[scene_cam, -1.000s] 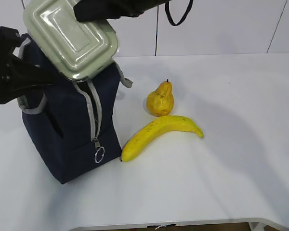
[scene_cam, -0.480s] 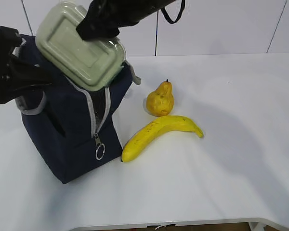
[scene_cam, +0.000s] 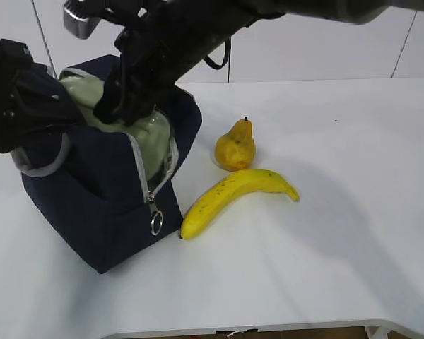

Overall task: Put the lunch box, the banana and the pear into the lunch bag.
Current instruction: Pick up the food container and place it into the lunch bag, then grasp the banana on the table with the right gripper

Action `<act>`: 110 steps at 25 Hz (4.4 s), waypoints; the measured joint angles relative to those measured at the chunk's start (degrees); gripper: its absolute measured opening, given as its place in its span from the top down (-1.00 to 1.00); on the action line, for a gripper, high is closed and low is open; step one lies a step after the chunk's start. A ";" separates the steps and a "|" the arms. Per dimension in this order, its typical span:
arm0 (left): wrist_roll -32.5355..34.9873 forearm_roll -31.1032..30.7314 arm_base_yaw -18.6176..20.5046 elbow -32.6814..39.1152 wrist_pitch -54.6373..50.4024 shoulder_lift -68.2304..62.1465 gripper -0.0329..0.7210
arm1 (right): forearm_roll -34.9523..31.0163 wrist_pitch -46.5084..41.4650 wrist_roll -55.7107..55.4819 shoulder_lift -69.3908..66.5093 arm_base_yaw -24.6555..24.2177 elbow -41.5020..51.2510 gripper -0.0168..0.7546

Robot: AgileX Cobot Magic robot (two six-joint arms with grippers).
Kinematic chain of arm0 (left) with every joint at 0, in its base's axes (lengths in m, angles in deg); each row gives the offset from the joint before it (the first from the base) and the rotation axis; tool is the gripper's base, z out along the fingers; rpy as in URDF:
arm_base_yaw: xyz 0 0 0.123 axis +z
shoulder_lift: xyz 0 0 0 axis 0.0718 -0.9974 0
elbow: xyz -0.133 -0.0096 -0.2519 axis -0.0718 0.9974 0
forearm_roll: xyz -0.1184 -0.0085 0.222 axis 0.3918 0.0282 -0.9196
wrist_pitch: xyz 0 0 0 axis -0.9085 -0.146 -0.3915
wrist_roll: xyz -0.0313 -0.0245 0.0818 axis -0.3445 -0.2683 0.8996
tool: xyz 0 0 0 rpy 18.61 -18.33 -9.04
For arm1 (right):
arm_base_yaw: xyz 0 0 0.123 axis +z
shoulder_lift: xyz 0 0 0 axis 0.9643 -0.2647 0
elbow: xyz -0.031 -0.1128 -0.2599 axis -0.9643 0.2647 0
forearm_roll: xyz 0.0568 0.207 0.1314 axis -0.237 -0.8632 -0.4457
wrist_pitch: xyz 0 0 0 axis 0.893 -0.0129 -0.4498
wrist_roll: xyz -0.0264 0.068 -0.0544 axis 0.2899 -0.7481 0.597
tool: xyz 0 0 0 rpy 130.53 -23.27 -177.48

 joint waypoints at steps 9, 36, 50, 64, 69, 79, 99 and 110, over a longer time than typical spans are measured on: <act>0.00 0.00 0.00 0.00 -0.10 0.00 0.88 | 0.00 -0.98 -0.22 -3.22 0.35 0.00 -0.03; 0.00 -0.59 0.00 0.00 -0.20 0.00 0.88 | -0.33 -5.21 -0.22 -5.43 0.35 -0.30 -0.36; 0.13 -4.45 0.00 0.00 -0.19 0.00 0.88 | 2.34 -5.69 -2.33 -1.09 0.35 -0.48 -0.37; 0.13 -7.51 0.00 0.00 0.02 0.00 0.88 | 30.45 -26.53 -17.07 6.11 0.35 -1.18 -0.37; 0.13 -7.63 0.00 0.00 0.02 0.00 0.88 | 37.48 -27.31 -17.20 6.11 0.35 -1.18 -0.37; 0.13 -7.72 0.00 0.00 0.02 0.00 0.88 | 29.28 -27.53 -16.91 6.16 -6.74 -1.18 -0.37; 0.13 -7.72 0.00 0.00 0.02 0.00 0.88 | 7.87 -27.17 16.91 7.62 -18.40 12.92 -0.37; 0.28 -7.85 0.00 0.00 0.02 0.00 0.89 | 6.25 -23.55 35.89 4.28 -18.40 12.92 -0.37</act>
